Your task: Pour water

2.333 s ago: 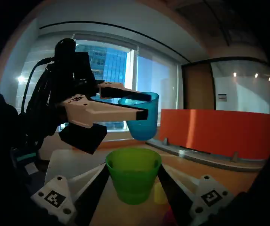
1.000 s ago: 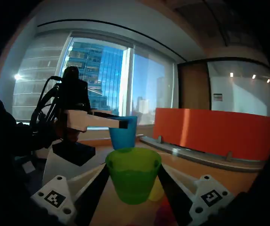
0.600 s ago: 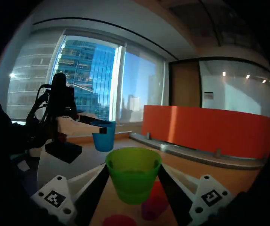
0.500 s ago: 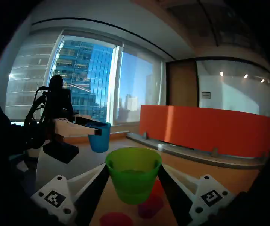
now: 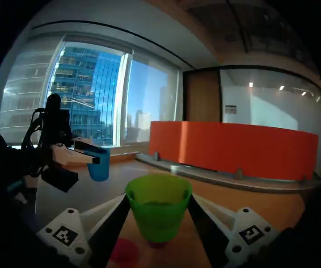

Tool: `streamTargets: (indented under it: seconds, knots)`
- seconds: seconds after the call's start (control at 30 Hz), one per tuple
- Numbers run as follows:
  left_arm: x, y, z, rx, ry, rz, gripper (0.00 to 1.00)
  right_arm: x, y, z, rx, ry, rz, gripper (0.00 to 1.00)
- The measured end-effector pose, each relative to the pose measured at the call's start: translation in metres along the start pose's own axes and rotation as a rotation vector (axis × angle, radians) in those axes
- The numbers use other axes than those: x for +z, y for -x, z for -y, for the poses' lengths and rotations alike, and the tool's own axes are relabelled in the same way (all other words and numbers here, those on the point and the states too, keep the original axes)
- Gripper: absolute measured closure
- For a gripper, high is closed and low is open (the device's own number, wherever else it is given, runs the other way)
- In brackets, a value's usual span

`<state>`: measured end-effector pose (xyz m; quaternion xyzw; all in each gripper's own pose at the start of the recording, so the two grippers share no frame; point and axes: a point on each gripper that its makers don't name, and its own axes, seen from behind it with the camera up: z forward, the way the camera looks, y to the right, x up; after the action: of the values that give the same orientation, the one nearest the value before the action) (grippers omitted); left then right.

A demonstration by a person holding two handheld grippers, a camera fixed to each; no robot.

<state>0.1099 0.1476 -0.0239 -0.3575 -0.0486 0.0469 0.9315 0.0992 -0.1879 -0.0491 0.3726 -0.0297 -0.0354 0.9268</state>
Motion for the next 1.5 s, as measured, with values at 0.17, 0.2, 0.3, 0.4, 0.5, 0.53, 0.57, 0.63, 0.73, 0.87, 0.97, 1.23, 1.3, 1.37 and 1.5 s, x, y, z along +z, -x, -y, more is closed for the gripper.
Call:
streamTargets:
  seconds: [0.17, 0.2, 0.3, 0.4, 0.5, 0.53, 0.57, 0.63, 0.73, 0.87, 0.97, 1.23, 1.3, 1.37, 1.5]
  knots:
    - [0.004, 0.014, -0.002, 0.01, 0.003, 0.034, 0.1, -0.002, 0.011, -0.001, 0.006, -0.011, 0.032, 0.11]
    - [0.004, 0.017, -0.002, 0.012, 0.003, 0.041, 0.1, -0.002, 0.014, -0.002, 0.007, -0.012, 0.04, 0.11]
    - [0.006, 0.026, -0.004, 0.015, 0.009, 0.061, 0.1, -0.003, 0.02, -0.003, 0.008, -0.016, 0.065, 0.11]
    - [0.008, 0.034, -0.006, 0.013, 0.017, 0.083, 0.1, -0.005, 0.027, -0.006, 0.015, -0.016, 0.087, 0.11]
    - [0.01, 0.043, -0.008, 0.011, 0.026, 0.107, 0.1, -0.007, 0.033, -0.01, 0.026, -0.015, 0.111, 0.11]
    - [0.011, 0.047, -0.008, 0.012, 0.028, 0.118, 0.1, -0.008, 0.036, -0.012, 0.03, -0.014, 0.12, 0.11]
    - [0.011, 0.051, -0.008, 0.012, 0.03, 0.127, 0.1, -0.008, 0.039, -0.013, 0.034, -0.014, 0.127, 0.1]
    - [0.013, 0.058, -0.008, 0.016, 0.032, 0.147, 0.1, -0.01, 0.044, -0.016, 0.04, -0.013, 0.144, 0.11]
    - [0.016, 0.068, -0.01, 0.024, 0.037, 0.176, 0.1, -0.012, 0.053, -0.019, 0.046, -0.012, 0.171, 0.1]
    - [0.019, 0.081, -0.014, 0.031, 0.05, 0.213, 0.1, -0.015, 0.066, -0.024, 0.046, -0.011, 0.211, 0.11]
    - [0.021, 0.091, -0.016, 0.038, 0.055, 0.238, 0.1, -0.016, 0.075, -0.027, 0.042, -0.012, 0.242, 0.11]
    - [0.024, 0.116, -0.018, 0.056, 0.065, 0.304, 0.1, -0.02, 0.101, -0.027, 0.041, -0.033, 0.329, 0.1]
    - [0.025, 0.121, -0.018, 0.054, 0.068, 0.316, 0.1, -0.021, 0.107, -0.028, 0.041, -0.036, 0.35, 0.1]
    - [0.026, 0.126, -0.018, 0.049, 0.069, 0.331, 0.1, -0.021, 0.112, -0.03, 0.038, -0.037, 0.367, 0.1]
    - [0.028, 0.139, -0.017, 0.036, 0.072, 0.36, 0.1, -0.021, 0.121, -0.031, 0.034, -0.039, 0.396, 0.1]
